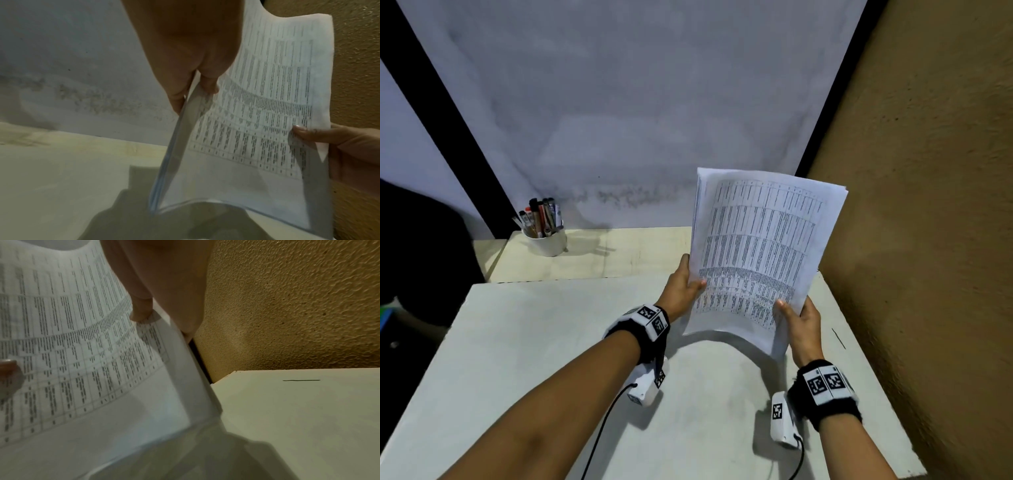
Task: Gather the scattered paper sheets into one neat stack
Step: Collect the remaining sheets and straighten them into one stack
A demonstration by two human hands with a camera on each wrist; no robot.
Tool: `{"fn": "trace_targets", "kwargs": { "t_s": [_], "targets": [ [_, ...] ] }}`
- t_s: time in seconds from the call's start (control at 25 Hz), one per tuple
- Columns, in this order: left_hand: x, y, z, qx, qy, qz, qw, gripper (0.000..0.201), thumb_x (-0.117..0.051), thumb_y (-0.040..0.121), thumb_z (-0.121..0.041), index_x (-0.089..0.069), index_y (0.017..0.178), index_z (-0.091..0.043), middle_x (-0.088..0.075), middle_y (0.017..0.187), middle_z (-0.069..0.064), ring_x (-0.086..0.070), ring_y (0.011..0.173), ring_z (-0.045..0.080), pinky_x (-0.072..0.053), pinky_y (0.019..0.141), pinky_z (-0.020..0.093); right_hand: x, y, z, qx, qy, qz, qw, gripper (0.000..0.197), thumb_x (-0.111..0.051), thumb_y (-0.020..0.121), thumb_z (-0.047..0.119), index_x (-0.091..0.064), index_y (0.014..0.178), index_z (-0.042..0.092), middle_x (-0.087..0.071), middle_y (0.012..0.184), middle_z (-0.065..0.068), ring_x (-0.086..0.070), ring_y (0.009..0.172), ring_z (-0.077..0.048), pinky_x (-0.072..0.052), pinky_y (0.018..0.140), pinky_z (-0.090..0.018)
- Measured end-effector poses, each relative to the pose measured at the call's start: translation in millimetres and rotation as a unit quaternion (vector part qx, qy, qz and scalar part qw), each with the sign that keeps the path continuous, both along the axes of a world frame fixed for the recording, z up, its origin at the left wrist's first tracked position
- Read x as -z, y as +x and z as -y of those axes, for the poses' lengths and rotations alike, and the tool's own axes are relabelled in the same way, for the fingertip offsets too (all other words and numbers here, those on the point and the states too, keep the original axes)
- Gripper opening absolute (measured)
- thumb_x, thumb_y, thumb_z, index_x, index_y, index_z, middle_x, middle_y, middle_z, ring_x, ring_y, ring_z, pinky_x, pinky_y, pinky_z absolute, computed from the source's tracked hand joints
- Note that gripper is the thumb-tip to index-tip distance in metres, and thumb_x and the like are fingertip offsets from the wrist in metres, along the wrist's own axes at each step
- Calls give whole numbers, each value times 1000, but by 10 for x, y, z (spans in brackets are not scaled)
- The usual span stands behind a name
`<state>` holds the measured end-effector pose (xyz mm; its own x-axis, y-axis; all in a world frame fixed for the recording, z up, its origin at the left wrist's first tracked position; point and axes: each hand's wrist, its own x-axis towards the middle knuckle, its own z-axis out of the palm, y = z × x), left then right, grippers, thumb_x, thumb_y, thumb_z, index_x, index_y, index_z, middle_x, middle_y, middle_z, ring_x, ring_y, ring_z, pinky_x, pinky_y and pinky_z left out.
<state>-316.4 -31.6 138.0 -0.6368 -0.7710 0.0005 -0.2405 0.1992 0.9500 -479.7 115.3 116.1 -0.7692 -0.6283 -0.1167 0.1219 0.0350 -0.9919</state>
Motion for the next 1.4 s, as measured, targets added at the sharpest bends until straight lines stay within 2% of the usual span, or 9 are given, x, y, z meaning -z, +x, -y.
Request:
{"fn": "trace_targets", "kwargs": {
  "t_s": [0.16, 0.24, 0.32, 0.4, 0.52, 0.72, 0.96, 1.24, 1.4],
  "targets": [
    [28, 12, 26, -3, -27, 19, 999, 38, -49, 91, -14, -32, 122, 0, -53, 102, 7, -52, 92, 19, -41, 78, 24, 110, -9, 3, -5, -10, 12, 1000, 34, -53, 89, -3, -52, 123, -3, -64, 104, -8, -66, 84, -6, -54, 69, -8],
    [70, 8, 16, -7, -33, 37, 999, 42, -48, 92, -16, -29, 126, 0, -49, 87, -2, -48, 77, 13, -39, 69, 26, 237, 4, -3, -2, 17, 12, 1000, 28, -53, 89, -2, -56, 117, -1, -66, 100, -9, -69, 83, -7, -55, 69, -11],
    [163, 6, -4, -1, -30, 66, 997, 43, -45, 94, -13, -25, 129, 1, -40, 74, -11, -39, 65, 3, -34, 62, 19, 344, 37, -19, -1, 50, 21, 999, 16, -54, 89, 1, -60, 104, 4, -66, 96, -12, -66, 96, -28, -57, 77, -20],
    [257, -5, -30, 9, -28, 84, 996, 37, -46, 93, -14, -29, 123, -1, -50, 74, 3, -46, 63, 16, -40, 63, 30, 342, 55, -39, 4, 62, 34, 997, 15, -54, 89, 0, -61, 102, 3, -66, 98, -18, -62, 102, -36, -57, 72, -17],
    [309, -138, 5, 1, -10, 110, 994, 34, -49, 92, -11, -32, 119, 0, -56, 88, 13, -54, 73, 23, -43, 65, 29, 223, -99, -42, 5, 63, 65, 996, 23, -49, 90, -6, -54, 112, 2, -64, 96, -10, -60, 81, -20, -50, 54, -4],
    [634, -571, -37, 13, 86, 156, 984, 45, -52, 89, -5, -30, 128, 2, -55, 124, 24, -56, 109, 34, -45, 89, 38, 691, -673, -67, 2, 237, 55, 970, 30, -59, 87, 6, -58, 116, 5, -66, 103, -11, -63, 96, -30, -51, 89, -38],
    [1151, -903, -226, 13, 146, 252, 957, 43, -54, 86, 0, -33, 122, 6, -53, 121, 31, -49, 86, 24, -41, 68, 32, 1033, -1013, -183, -14, 378, -8, 926, 27, -65, 83, 9, -62, 110, 4, -67, 105, -15, -60, 87, -26, -50, 83, -32],
    [1248, -1098, -217, -36, 139, 362, 921, 51, -55, 87, -3, -28, 129, 5, -48, 130, 27, -51, 116, 36, -43, 94, 38, 1086, -1225, 22, -39, 445, -52, 893, 34, -68, 82, 17, -58, 112, 4, -66, 114, -17, -63, 101, -34, -49, 86, -35],
    [1255, -1183, -275, -37, 80, 409, 908, 44, -49, 89, -3, -30, 127, 6, -39, 134, 25, -46, 113, 28, -39, 98, 34, 1013, -1262, 85, -78, 475, -62, 874, 50, -67, 84, 16, -48, 126, -2, -56, 130, -20, -54, 117, -36, -44, 96, -39]
  ]
}}
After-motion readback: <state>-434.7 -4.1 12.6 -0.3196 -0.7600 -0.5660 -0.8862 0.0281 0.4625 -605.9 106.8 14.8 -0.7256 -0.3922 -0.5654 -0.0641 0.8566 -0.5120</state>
